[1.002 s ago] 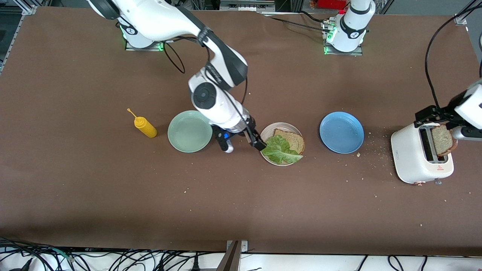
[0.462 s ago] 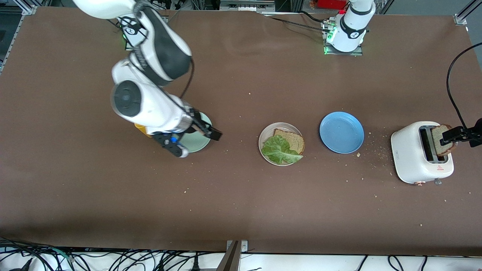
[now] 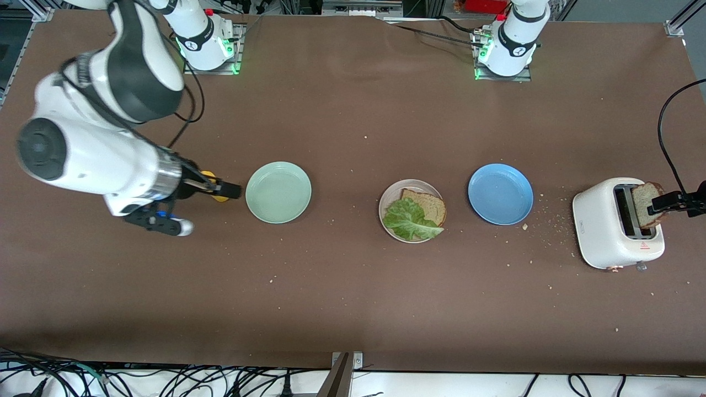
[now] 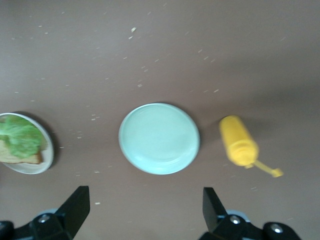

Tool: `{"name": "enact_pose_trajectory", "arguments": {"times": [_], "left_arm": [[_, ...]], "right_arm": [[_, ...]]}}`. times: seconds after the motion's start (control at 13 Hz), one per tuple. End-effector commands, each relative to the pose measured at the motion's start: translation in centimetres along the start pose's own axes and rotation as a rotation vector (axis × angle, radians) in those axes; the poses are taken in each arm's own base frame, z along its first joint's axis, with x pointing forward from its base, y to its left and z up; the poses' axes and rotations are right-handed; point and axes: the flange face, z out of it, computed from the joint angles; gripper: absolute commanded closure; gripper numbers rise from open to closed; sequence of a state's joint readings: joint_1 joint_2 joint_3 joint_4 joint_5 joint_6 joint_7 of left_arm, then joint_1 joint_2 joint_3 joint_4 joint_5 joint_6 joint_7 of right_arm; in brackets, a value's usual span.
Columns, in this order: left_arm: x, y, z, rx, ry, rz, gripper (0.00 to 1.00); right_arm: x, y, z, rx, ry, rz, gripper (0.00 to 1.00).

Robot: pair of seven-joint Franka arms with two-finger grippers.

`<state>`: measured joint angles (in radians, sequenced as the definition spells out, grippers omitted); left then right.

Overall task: Make sandwich in beige plate with both arms
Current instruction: 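Withdraw the right gripper while the left gripper grasps the toaster bread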

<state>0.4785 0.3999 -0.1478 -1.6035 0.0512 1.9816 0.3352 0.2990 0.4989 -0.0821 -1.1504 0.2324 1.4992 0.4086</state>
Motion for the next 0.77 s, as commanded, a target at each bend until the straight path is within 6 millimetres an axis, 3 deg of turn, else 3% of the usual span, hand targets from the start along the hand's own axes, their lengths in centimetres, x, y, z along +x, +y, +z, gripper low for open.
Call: {"name": "enact_pose_trajectory", "arguments": {"times": [0.0,0.08,0.15,0.23,0.31,0.39,0.46,0.69], "left_arm": [[-0.4,-0.4,2.3,-0.03,-0.038,0.009,0.23],[-0.8,-1.4,2.9,-0.035,-0.05,-0.001,0.45],[-1.0,-1.6,3.4,-0.045,-0.063,-0.005,0.53],[-1.1,-1.8,3.6,-0.051,-0.075,-0.008,0.76],[-1.1,-1.8,3.5,-0.05,-0.076,-0.013,0.92],[-1.2,-1.9,3.4,-0.05,-0.074,-0.014,1.0],[-1.2,-1.9,3.4,-0.049,-0.073,-0.021,1.0],[-1.2,-1.9,2.8,-0.051,-0.08,-0.021,1.0]], "right_arm": [[-0.5,4.4,-2.3,-0.094,0.028,-0.183,0.0],[-0.4,5.8,-3.0,-0.104,0.038,-0.214,0.0],[-0.4,7.1,-4.1,-0.104,0.051,-0.237,0.0],[-0.3,8.5,-4.9,-0.1,0.058,-0.287,0.0],[0.3,10.3,-5.3,-0.095,0.068,-0.338,0.0],[0.7,11.0,-5.4,-0.095,0.075,-0.397,0.0],[1.2,12.1,-5.1,-0.096,0.079,-0.416,0.0],[1.4,12.6,-4.7,-0.097,0.072,-0.416,0.0]]}}
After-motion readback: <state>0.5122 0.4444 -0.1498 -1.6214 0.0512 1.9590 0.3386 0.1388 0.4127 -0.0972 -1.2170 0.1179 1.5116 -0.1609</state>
